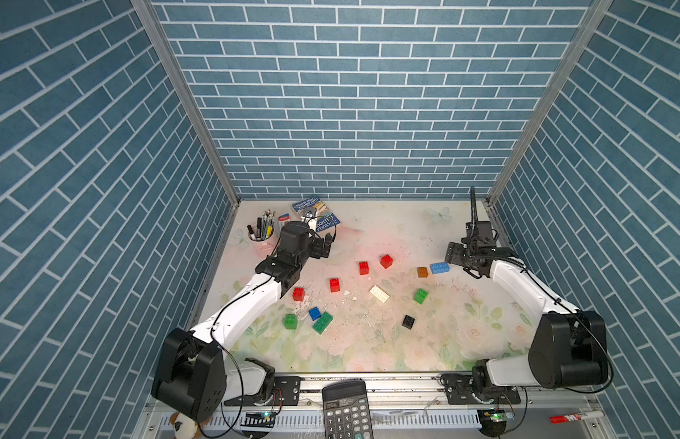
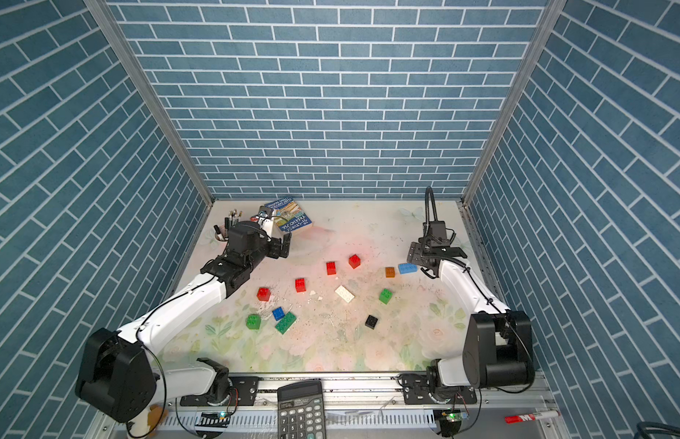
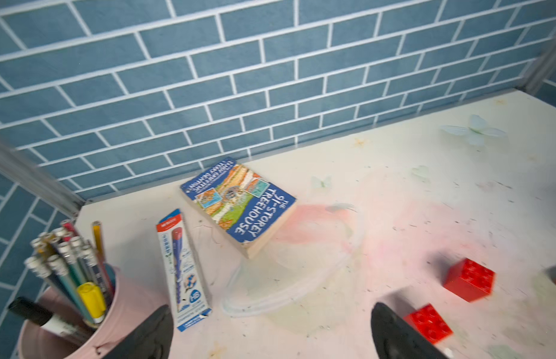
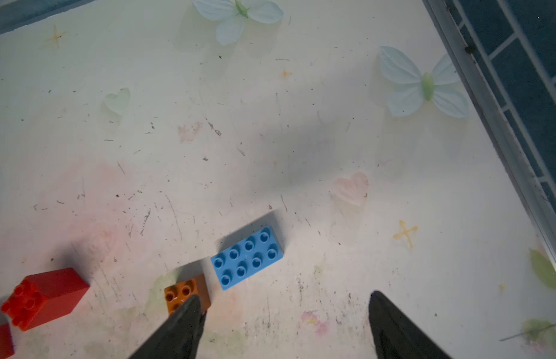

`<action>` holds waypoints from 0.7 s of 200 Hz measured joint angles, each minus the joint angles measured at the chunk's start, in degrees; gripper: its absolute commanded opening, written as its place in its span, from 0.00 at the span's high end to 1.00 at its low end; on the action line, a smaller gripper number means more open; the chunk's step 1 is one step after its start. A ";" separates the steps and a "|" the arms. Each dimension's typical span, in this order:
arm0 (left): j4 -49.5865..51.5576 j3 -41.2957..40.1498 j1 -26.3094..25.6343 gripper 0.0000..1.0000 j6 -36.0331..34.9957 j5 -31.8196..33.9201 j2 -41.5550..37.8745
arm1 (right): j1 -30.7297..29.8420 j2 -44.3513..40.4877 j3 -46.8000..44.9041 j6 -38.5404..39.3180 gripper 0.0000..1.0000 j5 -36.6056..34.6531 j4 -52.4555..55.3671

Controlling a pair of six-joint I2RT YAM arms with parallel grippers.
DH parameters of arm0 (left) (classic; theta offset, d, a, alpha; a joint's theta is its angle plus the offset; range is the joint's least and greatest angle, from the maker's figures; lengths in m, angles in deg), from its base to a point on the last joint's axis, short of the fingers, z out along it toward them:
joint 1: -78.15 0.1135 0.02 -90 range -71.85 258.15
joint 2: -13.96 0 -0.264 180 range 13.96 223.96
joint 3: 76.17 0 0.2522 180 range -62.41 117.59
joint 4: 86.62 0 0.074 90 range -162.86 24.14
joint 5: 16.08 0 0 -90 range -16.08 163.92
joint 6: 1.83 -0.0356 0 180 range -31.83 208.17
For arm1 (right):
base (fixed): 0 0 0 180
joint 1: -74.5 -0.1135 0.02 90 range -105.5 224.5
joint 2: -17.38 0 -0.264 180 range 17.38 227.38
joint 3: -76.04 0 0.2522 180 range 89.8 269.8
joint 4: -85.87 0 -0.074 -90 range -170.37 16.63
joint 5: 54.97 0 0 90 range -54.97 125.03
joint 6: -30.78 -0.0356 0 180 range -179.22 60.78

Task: Assemble the letter r with lego
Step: Pick up the lego brick from the center of the board.

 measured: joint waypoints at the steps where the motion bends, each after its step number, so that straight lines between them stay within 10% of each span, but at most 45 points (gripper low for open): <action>1: 0.28 0.17 -0.24 0.00 0.04 -0.02 0.00 | -0.22 0.04 0.26 0.02 0.01 -0.26 0.28; 68: 12.76 5.92 -5.79 0.03 3.39 -2.25 0.00 | -8.35 8.76 11.50 -6.95 0.30 -1.97 10.93; 140: 25.46 4.20 -6.54 0.06 6.34 -2.71 -7.69 | -16.85 20.59 27.28 -9.49 0.29 4.20 15.85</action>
